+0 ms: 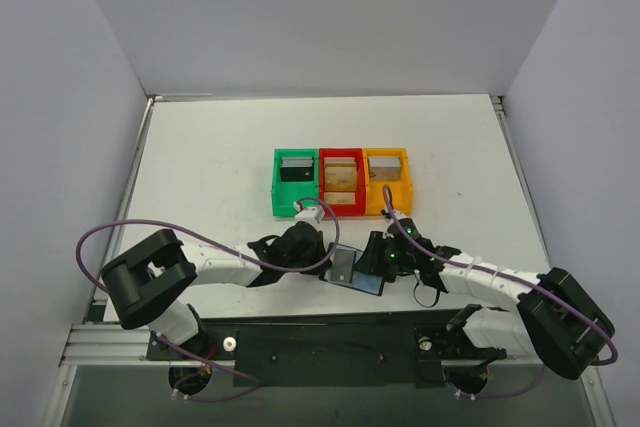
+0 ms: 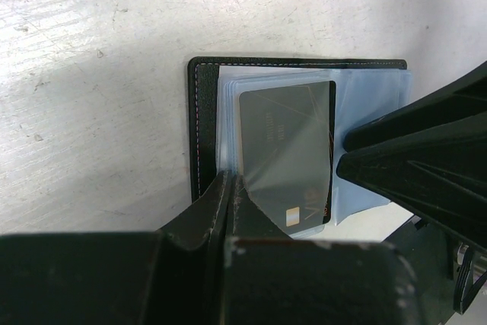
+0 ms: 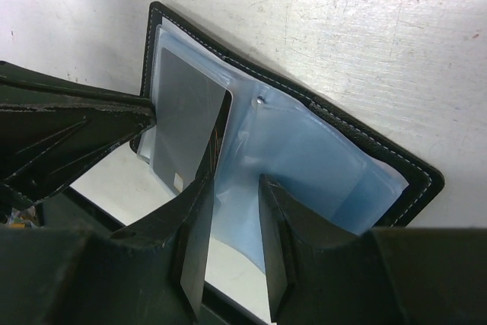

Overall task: Take the credit cards out of the card holder
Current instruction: Remove the credit card from the card holder.

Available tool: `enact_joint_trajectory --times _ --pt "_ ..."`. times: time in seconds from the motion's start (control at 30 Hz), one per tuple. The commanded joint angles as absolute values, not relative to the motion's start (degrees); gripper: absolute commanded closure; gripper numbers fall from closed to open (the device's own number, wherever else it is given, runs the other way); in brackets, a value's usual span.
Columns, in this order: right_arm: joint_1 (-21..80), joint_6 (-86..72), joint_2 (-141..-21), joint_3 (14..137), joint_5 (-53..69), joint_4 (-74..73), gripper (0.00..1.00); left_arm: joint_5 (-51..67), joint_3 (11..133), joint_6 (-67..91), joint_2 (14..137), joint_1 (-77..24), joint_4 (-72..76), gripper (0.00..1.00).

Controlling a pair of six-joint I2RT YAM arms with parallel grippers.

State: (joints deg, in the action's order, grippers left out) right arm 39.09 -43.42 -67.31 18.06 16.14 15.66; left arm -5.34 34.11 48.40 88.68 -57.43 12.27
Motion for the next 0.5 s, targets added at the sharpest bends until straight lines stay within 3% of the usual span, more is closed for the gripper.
enact_joint_trajectory --times 0.0,0.47 --pt "39.5 -42.8 -69.5 18.3 14.2 12.7 0.73 -3.9 34.5 47.5 91.3 -59.0 10.6 1.00" --pt "38.9 -42.4 -63.0 16.7 9.1 7.5 0.76 -4.4 35.0 47.9 92.5 -59.7 10.3 1.00"
